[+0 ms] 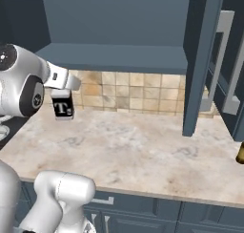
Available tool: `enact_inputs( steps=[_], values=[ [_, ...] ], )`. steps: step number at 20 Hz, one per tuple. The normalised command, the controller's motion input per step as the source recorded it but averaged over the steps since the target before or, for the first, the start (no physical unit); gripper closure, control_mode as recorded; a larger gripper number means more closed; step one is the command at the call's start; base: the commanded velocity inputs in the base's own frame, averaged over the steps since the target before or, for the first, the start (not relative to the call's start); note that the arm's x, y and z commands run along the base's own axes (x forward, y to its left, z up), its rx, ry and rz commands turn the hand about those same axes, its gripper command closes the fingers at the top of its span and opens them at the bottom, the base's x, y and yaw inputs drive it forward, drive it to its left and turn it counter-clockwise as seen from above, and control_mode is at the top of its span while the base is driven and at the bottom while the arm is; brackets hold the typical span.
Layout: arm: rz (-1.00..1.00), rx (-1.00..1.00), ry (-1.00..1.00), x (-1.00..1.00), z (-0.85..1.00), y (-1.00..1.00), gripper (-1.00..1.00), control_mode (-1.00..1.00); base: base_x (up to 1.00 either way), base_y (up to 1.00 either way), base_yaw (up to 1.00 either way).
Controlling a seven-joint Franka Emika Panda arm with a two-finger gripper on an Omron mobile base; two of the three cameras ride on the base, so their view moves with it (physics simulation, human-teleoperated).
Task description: Sort all alcoholic drinks to one cabinet, and non-alcoholic drinks to the other.
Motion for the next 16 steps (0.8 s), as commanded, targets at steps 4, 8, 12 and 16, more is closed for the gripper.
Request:
enact_inputs(
  steps=[4, 8, 12, 16],
  values=[
    [0.05, 0.00, -0.09, 0.49, 0.43, 0.02, 1.00, -1.00, 0.00, 0.00, 0.00],
    [0.03, 0.00, -0.09, 0.31, 0.40, 0.05, 1.00, -1.00, 0.00, 0.00, 0.00],
    [0.02, 0.00, -0.12, 0.04, 0.51, 0.10, 1.00, -1.00, 0.00, 0.00, 0.00],
    [0.01, 0.00, -0.14, 0.00, 0.50, 0.14, 1.00, -1.00, 0.00, 0.00, 0.00]
  ],
)
